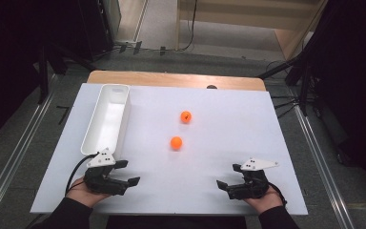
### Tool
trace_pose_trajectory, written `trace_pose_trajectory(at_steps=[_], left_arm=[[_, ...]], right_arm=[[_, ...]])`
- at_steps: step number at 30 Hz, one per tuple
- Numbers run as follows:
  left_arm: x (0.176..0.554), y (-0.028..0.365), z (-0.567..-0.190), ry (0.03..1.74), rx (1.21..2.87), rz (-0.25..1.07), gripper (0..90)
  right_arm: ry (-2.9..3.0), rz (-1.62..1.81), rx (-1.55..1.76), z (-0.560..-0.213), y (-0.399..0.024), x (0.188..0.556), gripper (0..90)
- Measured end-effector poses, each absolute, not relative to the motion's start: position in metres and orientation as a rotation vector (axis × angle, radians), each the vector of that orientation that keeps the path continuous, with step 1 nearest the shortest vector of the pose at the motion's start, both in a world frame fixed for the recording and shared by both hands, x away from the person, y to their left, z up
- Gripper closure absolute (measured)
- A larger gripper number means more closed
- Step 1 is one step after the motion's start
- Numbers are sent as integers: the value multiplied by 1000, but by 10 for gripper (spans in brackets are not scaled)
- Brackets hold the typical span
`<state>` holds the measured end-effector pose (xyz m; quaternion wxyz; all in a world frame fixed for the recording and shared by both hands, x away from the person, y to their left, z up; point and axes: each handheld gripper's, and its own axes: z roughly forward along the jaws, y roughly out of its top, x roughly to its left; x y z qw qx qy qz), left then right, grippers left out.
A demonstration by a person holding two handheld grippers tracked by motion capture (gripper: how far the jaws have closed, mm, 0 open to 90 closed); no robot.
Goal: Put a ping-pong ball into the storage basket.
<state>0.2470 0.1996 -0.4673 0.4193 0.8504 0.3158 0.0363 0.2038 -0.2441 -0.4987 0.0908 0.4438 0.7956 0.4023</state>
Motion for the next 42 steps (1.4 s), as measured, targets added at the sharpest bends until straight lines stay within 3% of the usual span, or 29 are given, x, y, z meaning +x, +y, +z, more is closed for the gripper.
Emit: trace_pose_trajectory(at_steps=[30,38,40,42], left_arm=[[253,173,-460,760,2139,65,209],[258,166,-461,775,2122,47,129],[259,164,-461,774,2120,46,21],[258,161,-461,771,2113,46,0]], right_arm=[[2368,1197,1318,-498,-245,204,84],[2372,1197,1317,-498,-245,204,84],[2372,1198,1318,-498,-245,204,85],[2372,1199,1317,-498,-245,204,84]])
